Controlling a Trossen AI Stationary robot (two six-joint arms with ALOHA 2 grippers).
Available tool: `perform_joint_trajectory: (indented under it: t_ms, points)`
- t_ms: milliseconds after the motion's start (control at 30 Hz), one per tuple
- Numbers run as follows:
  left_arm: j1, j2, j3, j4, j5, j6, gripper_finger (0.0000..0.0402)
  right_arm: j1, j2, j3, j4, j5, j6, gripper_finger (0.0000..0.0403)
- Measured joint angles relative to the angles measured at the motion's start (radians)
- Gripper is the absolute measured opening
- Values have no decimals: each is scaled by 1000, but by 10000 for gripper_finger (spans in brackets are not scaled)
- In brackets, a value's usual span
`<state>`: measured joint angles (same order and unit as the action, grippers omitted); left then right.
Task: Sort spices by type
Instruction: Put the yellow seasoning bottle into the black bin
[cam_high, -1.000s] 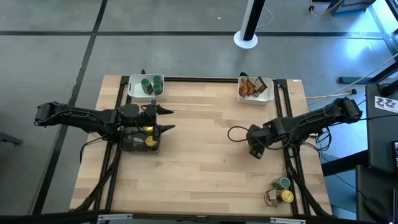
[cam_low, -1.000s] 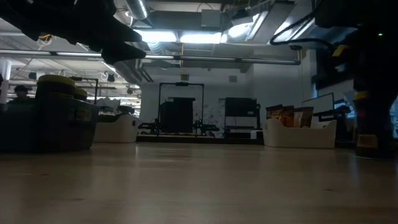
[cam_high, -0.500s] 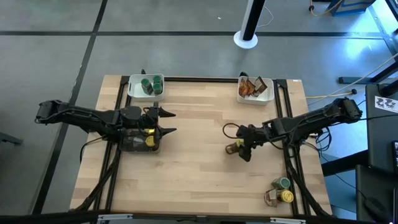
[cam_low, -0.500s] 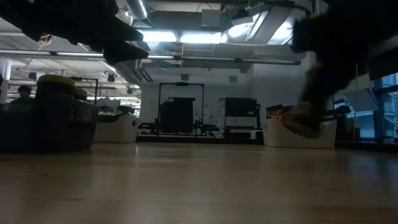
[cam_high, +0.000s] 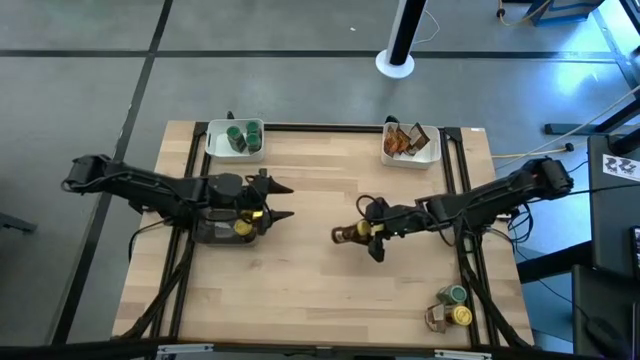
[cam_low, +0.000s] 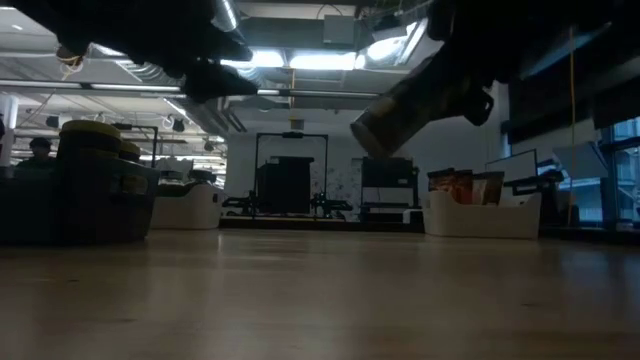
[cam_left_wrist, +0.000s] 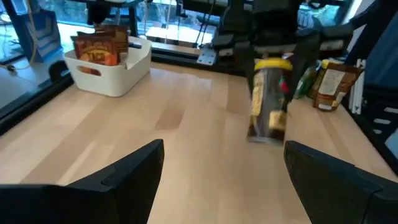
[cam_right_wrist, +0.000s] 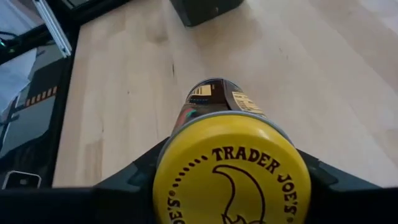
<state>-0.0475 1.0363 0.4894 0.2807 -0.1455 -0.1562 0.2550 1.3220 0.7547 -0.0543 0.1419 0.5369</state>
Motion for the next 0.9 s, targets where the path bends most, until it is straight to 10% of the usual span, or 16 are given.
perform_joint_trajectory:
  t_ms: [333, 900]
  points:
    - [-25, 149, 84, -1, 8, 6, 303, 0, 107, 18, 147, 5, -52, 216]
    - [-59, 317, 200, -2, 109, 81, 116, 1, 105, 126, 125, 26, -127, 216]
